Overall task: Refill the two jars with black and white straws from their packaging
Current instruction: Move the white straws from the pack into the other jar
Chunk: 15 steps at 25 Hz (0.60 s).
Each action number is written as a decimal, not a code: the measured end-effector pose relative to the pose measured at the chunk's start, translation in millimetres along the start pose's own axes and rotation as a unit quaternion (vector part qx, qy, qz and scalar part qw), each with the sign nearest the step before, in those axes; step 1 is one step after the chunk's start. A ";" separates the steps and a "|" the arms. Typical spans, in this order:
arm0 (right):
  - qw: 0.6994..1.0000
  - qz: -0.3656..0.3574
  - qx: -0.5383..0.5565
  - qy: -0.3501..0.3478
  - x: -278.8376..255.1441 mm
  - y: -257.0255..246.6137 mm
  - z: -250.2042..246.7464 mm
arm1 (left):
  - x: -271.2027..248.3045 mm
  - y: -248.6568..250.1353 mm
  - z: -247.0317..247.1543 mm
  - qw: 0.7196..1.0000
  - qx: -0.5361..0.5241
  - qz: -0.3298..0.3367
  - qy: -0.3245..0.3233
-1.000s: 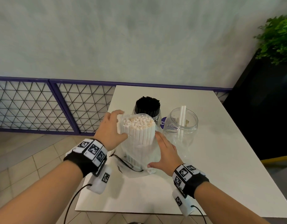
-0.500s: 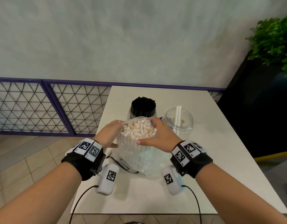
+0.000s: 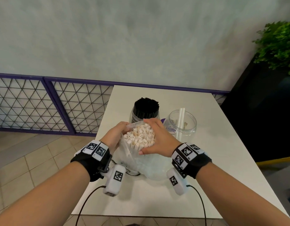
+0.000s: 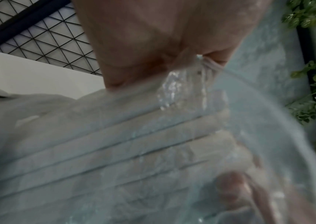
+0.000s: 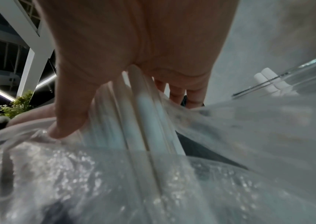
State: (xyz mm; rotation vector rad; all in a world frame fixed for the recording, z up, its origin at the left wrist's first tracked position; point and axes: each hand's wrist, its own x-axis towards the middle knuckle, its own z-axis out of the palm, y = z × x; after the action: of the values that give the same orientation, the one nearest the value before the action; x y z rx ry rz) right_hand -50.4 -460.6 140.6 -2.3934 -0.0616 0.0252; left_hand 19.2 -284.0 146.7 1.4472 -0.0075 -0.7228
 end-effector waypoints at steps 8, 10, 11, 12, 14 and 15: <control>1.000 -0.022 0.011 -0.001 -2.6 4.6 1.1 | 6.5 -3.8 -5.1 1.000 -0.008 0.011 0.010; 1.000 -0.020 -0.010 -0.007 -0.6 4.0 -0.3 | 1.8 -0.1 -1.4 1.000 -0.011 0.014 0.009; 1.000 -0.018 -0.016 -0.005 0.1 3.7 -0.5 | 0.5 0.7 -0.4 1.000 -0.009 0.012 -0.002; 1.000 -0.016 -0.015 -0.001 0.1 3.1 -0.6 | -0.4 1.8 0.8 1.000 -0.011 0.009 -0.016; 1.000 -0.008 0.011 0.008 -0.7 2.3 -0.6 | -3.8 4.6 2.0 0.999 -0.018 0.007 -0.032; 1.000 -0.002 0.026 0.005 -1.5 1.8 -0.7 | -3.3 4.0 1.8 0.999 -0.017 0.002 -0.032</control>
State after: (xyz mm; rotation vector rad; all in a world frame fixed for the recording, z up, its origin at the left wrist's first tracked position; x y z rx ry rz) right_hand -51.7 -462.5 139.8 -2.3411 -0.0605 0.0117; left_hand 17.6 -284.3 151.9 1.3913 -0.0484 -0.7618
